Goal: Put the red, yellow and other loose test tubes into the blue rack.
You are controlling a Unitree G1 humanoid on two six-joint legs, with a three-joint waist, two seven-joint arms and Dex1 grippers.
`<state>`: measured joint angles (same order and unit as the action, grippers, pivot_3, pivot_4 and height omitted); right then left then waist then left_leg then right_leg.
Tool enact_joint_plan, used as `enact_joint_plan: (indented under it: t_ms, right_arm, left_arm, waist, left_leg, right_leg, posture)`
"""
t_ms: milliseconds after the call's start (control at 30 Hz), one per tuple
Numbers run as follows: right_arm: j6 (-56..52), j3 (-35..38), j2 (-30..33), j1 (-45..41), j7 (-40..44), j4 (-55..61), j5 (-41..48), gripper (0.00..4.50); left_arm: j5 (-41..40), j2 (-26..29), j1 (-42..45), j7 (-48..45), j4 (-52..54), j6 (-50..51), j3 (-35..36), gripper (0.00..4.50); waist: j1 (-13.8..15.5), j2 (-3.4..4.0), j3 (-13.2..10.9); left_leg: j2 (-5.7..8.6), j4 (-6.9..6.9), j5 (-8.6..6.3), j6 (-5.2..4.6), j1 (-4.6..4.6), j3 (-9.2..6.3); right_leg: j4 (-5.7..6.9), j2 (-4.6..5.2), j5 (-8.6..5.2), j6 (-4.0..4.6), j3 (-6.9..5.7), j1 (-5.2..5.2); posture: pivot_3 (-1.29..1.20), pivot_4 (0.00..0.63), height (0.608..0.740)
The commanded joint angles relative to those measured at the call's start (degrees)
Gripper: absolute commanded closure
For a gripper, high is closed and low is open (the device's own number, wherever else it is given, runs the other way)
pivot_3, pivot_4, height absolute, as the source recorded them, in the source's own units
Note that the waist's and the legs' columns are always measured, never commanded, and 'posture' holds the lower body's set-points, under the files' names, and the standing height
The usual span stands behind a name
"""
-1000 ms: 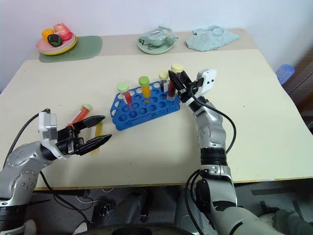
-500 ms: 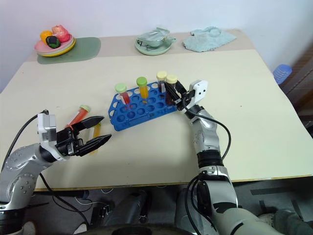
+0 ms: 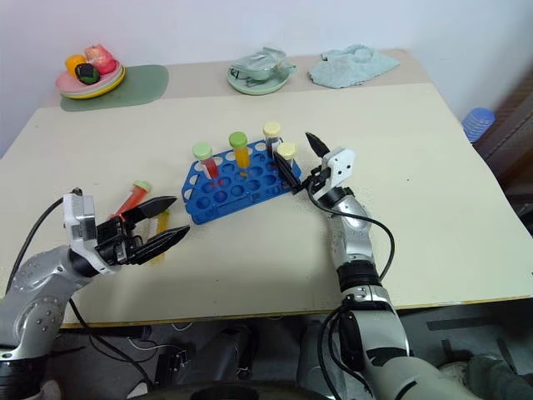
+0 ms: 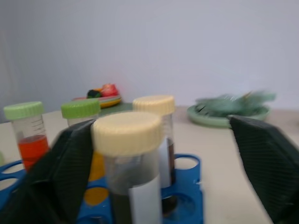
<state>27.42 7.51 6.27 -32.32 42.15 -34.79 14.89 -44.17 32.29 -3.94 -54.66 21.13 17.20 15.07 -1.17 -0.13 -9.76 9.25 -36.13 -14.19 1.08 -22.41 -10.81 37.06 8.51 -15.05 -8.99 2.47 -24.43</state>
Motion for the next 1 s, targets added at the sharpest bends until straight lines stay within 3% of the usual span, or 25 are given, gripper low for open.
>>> enact_joint_plan:
  t_ms: [33,233,367,433,533,667,767,833,1000]
  right_arm:
    - [0.9,-2.2,2.4,2.5,0.3,5.4,-2.2,0.16]
    - [-11.9,-4.1,11.7,9.8,5.5,21.3,0.5,0.16]
    - [-23.9,-2.7,25.2,15.6,16.3,33.9,8.0,0.16]
    - [-27.7,-2.6,31.1,16.7,22.0,38.1,11.5,0.16]
    - [-32.1,-3.5,36.8,15.6,29.3,42.6,15.7,0.16]
    - [-34.9,-6.6,38.0,11.3,33.9,44.0,16.6,0.16]
    - [-34.2,-8.6,36.9,8.1,36.0,42.6,15.7,0.16]
    - [-33.4,-10.3,36.1,6.0,37.8,40.9,14.9,0.16]
    - [-32.3,-12.0,34.3,3.0,39.7,38.0,13.6,0.16]
  left_arm:
    - [-0.9,-1.9,0.1,6.1,2.8,0.6,2.2,0.67]
    - [0.4,-4.3,-0.4,21.4,7.7,6.1,2.4,0.67]
    - [0.0,-4.1,-0.9,33.5,12.4,14.2,2.6,0.67]
    - [-1.8,-3.2,0.2,44.3,14.7,24.6,3.8,0.67]
    - [-10.9,-2.3,5.3,59.0,16.4,40.3,6.5,0.67]
    - [-24.6,0.1,12.5,73.1,13.9,54.0,9.5,0.67]
    - [-32.1,0.8,18.1,83.2,10.1,56.9,9.4,0.67]
    - [-41.9,4.1,21.2,92.9,5.7,56.5,7.5,0.67]
    - [-65.4,18.3,21.7,111.8,-1.0,47.5,-0.9,0.67]
  waist:
    - [0.1,0.00,0.0]
    - [0.6,-0.03,0.0]
    - [0.8,-0.06,0.0]
    - [0.6,-0.10,0.0]
    - [0.5,-0.14,-0.1]
    - [0.6,-0.30,-0.1]
    - [0.9,-0.41,-0.1]
    - [1.3,-0.53,-0.2]
    - [1.6,-0.66,-0.2]
  left_leg:
    - [0.00,-0.01,0.00,0.00,0.00,0.00]
    - [0.01,-0.04,-0.01,-0.01,-0.01,0.03]
    - [0.01,-0.03,-0.11,-0.18,-0.02,0.09]
    - [0.00,-0.06,-0.24,-0.41,-0.02,0.10]
    - [-0.11,-0.05,-0.25,-0.41,0.01,0.15]
    - [-0.13,-0.08,-0.25,-0.40,0.01,0.15]
    - [-0.10,-0.11,-0.25,-0.39,0.00,0.15]
    - [-0.10,-0.13,-0.08,-0.09,0.00,0.16]
    - [-0.11,-0.11,-0.09,0.01,0.00,0.19]
  right_leg:
    - [0.00,0.00,0.00,0.00,0.01,0.00]
    - [-0.02,0.02,0.00,0.00,0.03,0.03]
    - [-0.06,0.04,-0.01,-0.01,0.05,0.04]
    - [-0.08,0.03,-0.01,-0.01,0.05,0.06]
    - [-0.05,-0.02,-0.01,-0.01,0.05,0.06]
    - [-0.05,-0.06,0.00,-0.02,0.05,0.07]
    - [-0.06,-0.03,0.00,-0.03,0.05,0.07]
    - [-0.05,-0.03,0.00,-0.02,0.05,0.08]
    - [-0.08,-0.04,0.00,-0.02,0.13,0.01]
  posture:
    - [0.00,0.150,0.740]
    - [0.00,0.150,0.740]
    - [0.00,0.150,0.740]
    - [0.00,0.150,0.740]
    - [0.00,0.150,0.740]
    - [0.00,0.150,0.740]
    - [0.00,0.150,0.740]
    - [0.00,0.150,0.740]
    - [0.00,0.150,0.740]
